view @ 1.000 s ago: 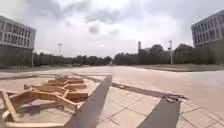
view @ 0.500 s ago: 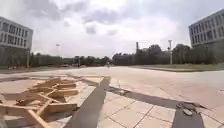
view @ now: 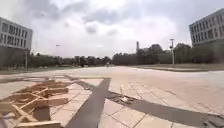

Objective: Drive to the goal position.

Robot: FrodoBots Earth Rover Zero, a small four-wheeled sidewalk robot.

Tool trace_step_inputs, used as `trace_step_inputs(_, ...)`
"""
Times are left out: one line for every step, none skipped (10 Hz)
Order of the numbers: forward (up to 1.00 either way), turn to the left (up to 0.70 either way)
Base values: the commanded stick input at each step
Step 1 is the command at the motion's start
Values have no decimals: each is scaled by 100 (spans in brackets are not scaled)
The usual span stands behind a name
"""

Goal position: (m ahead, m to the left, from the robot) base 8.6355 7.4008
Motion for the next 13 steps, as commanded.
trace_step_inputs(100, 0)
trace_step_inputs(100, 0)
trace_step_inputs(100, -10)
trace_step_inputs(100, -25)
trace_step_inputs(100, -34)
trace_step_inputs(100, -37)
trace_step_inputs(100, -37)
trace_step_inputs(100, -36)
trace_step_inputs(100, -36)
trace_step_inputs(100, -32)
trace_step_inputs(100, -23)
trace_step_inputs(100, 0)
trace_step_inputs(100, 0)
